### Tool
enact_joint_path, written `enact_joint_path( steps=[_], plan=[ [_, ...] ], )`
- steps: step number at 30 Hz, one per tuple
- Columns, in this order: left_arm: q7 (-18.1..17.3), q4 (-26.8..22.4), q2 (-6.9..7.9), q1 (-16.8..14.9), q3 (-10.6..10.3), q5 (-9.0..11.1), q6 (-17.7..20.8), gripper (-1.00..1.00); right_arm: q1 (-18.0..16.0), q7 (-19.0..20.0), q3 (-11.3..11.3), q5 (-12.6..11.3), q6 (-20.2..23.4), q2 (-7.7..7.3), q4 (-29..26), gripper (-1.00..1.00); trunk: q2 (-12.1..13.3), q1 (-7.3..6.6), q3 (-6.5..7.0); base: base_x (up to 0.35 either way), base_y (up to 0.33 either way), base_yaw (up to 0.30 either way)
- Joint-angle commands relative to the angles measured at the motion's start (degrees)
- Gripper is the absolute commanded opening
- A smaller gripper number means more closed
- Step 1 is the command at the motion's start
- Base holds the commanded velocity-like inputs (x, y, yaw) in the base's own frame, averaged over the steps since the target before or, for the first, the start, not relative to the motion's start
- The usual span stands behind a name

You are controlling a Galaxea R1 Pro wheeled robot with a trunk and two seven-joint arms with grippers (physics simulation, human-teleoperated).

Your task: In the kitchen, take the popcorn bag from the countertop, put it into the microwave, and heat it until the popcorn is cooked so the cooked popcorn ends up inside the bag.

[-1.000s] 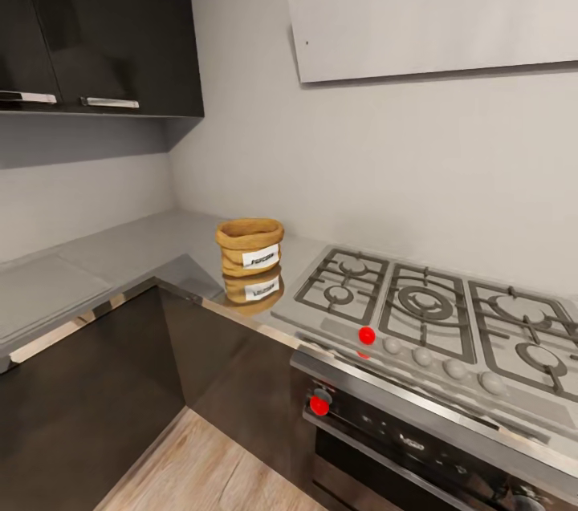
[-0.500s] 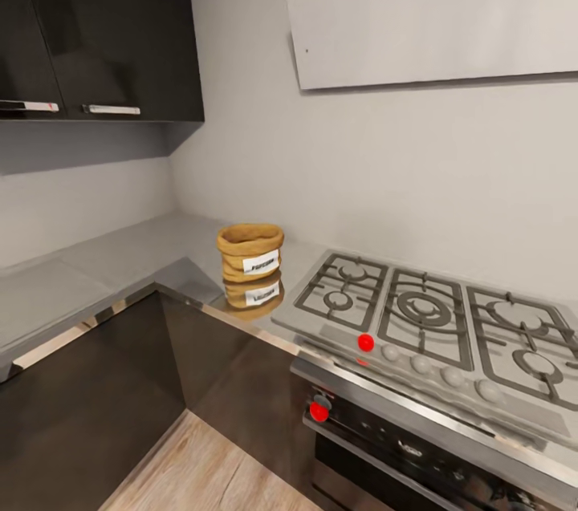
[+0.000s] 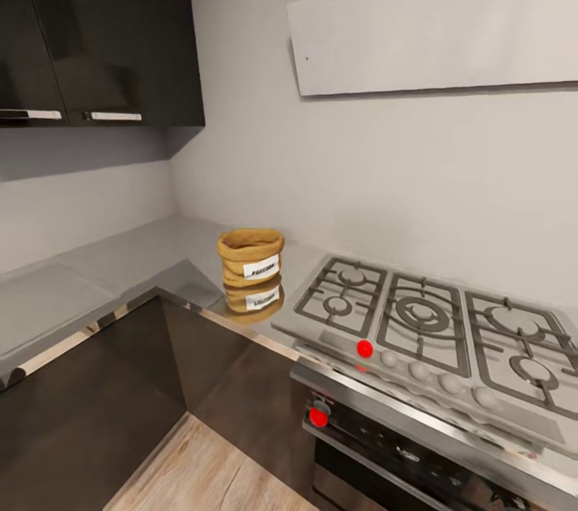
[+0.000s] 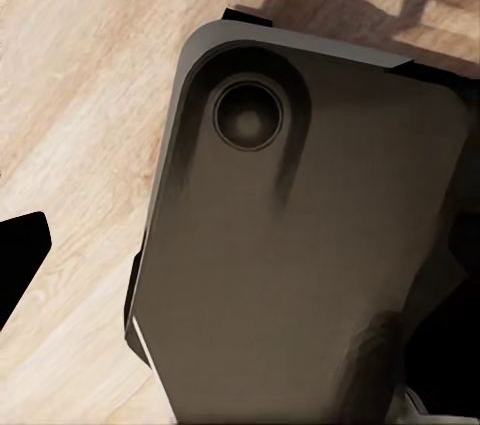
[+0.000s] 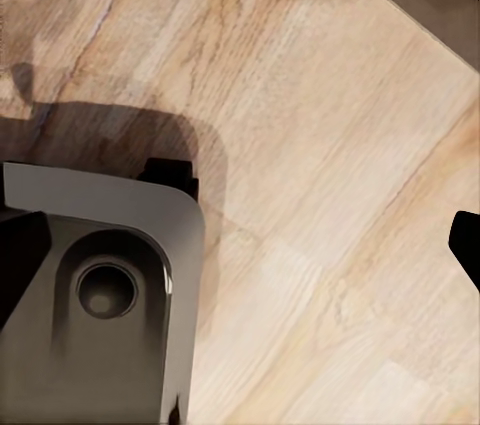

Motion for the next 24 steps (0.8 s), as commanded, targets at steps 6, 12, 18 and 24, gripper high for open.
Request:
enact_joint_path(
  steps=[6, 12, 18, 24],
  plan=[
    [-0.02, -0.05, -0.01, 0.02, 0.43, 0.04, -0.07, 1.0, -0.08, 0.12, -0.47, 0.52, -0.33, -0.11, 0.18, 1.0, 2.38, -1.32, 1.03, 0.0, 0.0, 0.0],
    [-0.03, -0.03, -0.01, 0.02, 0.41, 0.04, -0.08, 1.0, -0.08, 0.12, -0.41, 0.52, -0.34, -0.13, 0.18, 1.0, 4.79, -2.64, 2.11, 0.0, 0.0, 0.0],
    [-0.03, -0.06, -0.01, 0.02, 0.41, 0.04, -0.08, 1.0, -0.08, 0.09, -0.42, 0.52, -0.34, -0.13, 0.18, 1.0, 7.2, -3.96, 3.18, 0.0, 0.0, 0.0],
    [-0.02, -0.04, -0.01, 0.02, 0.42, 0.04, -0.1, 1.0, -0.08, 0.01, -0.41, 0.52, -0.36, 0.0, 0.18, 1.0, 9.6, -5.27, 4.26, 0.0, 0.0, 0.0]
  ],
)
